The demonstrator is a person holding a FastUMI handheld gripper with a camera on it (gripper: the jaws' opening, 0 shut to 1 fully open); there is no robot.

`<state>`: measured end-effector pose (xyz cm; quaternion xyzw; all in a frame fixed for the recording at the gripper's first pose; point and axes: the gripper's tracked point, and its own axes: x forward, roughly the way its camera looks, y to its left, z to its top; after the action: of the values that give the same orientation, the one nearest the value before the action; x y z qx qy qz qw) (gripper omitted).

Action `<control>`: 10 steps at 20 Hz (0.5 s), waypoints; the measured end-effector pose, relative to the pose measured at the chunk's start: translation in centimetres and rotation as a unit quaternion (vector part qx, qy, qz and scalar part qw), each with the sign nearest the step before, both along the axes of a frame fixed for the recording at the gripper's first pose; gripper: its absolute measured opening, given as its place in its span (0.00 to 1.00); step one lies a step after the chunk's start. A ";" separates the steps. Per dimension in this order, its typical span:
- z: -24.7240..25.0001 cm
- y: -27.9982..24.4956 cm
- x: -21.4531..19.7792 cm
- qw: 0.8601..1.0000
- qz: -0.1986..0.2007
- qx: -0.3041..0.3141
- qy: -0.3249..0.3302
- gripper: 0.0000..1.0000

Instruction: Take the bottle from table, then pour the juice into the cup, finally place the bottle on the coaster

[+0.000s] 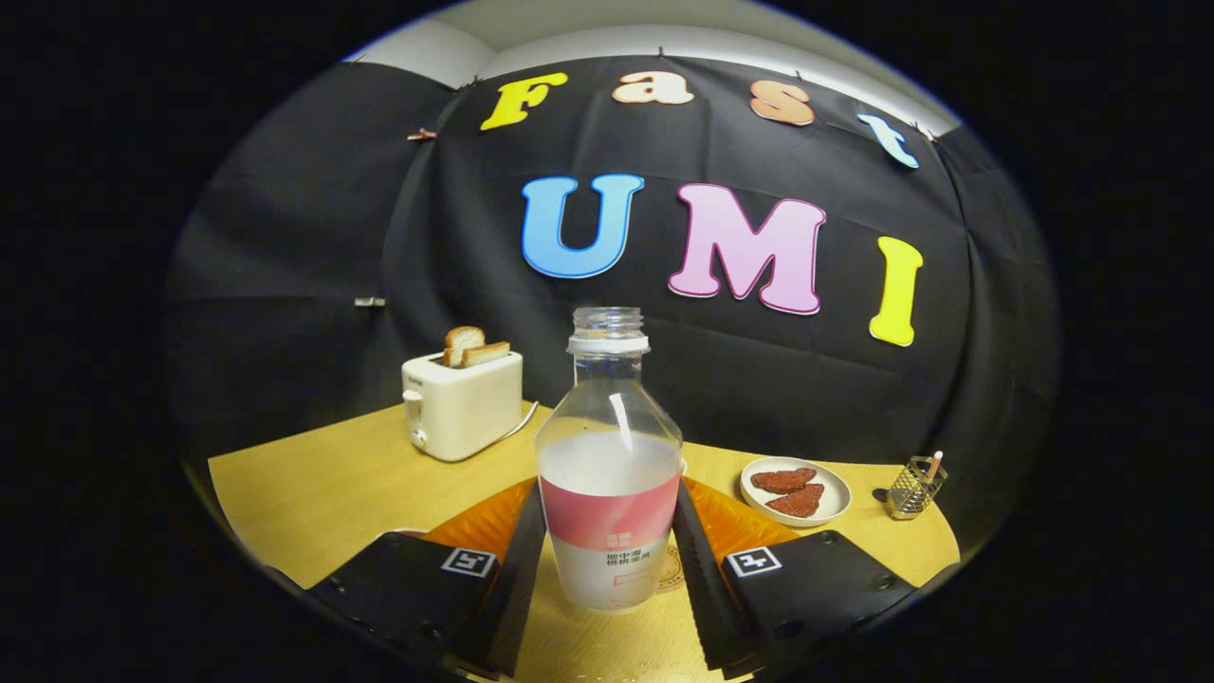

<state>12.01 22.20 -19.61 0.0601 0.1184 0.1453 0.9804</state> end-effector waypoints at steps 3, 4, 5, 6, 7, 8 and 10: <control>-0.5 -1.5 2.1 0.999 -0.030 0.021 -0.022 0.73; -1.2 -2.1 2.6 0.999 -0.041 0.018 -0.024 0.73; -1.9 -2.7 3.2 0.998 -0.050 0.019 -0.024 0.73; -2.9 -3.0 3.7 0.998 -0.057 0.019 -0.022 0.73; -3.8 -3.3 4.1 0.998 -0.063 0.018 -0.018 0.73; -4.8 -3.4 4.5 0.998 -0.067 0.019 -0.013 0.73; -6.5 -3.9 5.2 0.997 -0.076 0.017 -0.005 0.73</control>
<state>17.18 18.32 -26.14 0.0847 0.1063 0.0725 0.9881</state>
